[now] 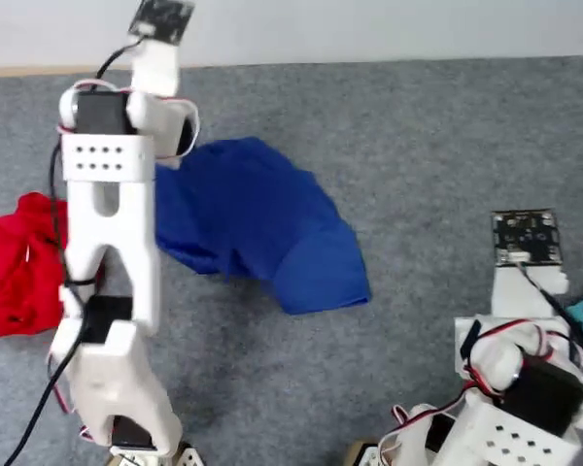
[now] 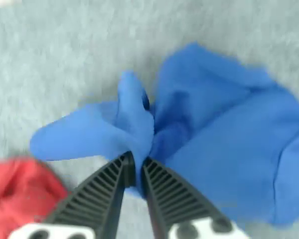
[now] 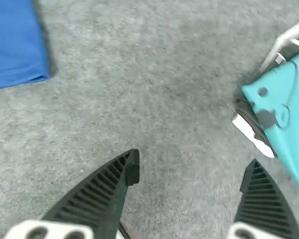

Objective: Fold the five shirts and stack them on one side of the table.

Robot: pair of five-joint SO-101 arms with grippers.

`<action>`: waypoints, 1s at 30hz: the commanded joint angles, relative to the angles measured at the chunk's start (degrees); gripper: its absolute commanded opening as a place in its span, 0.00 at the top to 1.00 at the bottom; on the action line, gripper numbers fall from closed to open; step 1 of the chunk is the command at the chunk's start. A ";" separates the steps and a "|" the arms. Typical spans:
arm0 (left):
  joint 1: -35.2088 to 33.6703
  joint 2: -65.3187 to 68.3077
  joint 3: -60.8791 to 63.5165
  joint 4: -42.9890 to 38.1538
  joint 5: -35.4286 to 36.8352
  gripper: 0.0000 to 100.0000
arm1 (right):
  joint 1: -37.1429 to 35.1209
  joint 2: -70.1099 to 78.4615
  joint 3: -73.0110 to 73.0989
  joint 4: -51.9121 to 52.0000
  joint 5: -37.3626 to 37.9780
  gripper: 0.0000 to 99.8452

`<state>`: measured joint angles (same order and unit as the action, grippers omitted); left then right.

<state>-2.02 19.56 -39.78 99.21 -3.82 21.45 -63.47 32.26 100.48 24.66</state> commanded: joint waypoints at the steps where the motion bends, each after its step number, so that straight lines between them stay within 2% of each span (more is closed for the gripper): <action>1: -0.88 -6.77 15.25 1.14 -2.81 0.98 | -3.56 0.84 -0.26 0.04 -0.35 0.67; 4: -2.37 -7.47 22.11 1.23 -4.04 0.91 | -4.70 2.15 -0.26 -3.30 -0.35 0.67; 9: -7.91 -7.82 21.49 1.32 -3.96 0.82 | -4.70 9.10 -0.62 -5.05 -0.44 0.67; 14: -11.43 -12.92 20.88 1.32 -4.04 0.82 | -7.69 16.57 -0.70 -8.31 -0.62 0.67; 20: -13.71 -22.86 22.64 1.32 -3.96 0.82 | -18.68 25.71 -2.11 -16.31 -0.62 0.72; 24: -13.80 -28.31 28.97 1.23 -3.96 0.82 | -23.25 36.26 -7.30 -21.67 -0.44 0.78; 30: -13.80 -33.67 38.20 1.14 -3.96 0.82 | -25.10 58.24 -21.10 -23.43 -0.62 0.75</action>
<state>-15.47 -10.33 -3.74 99.12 -7.34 -2.37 -14.24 19.78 77.63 24.66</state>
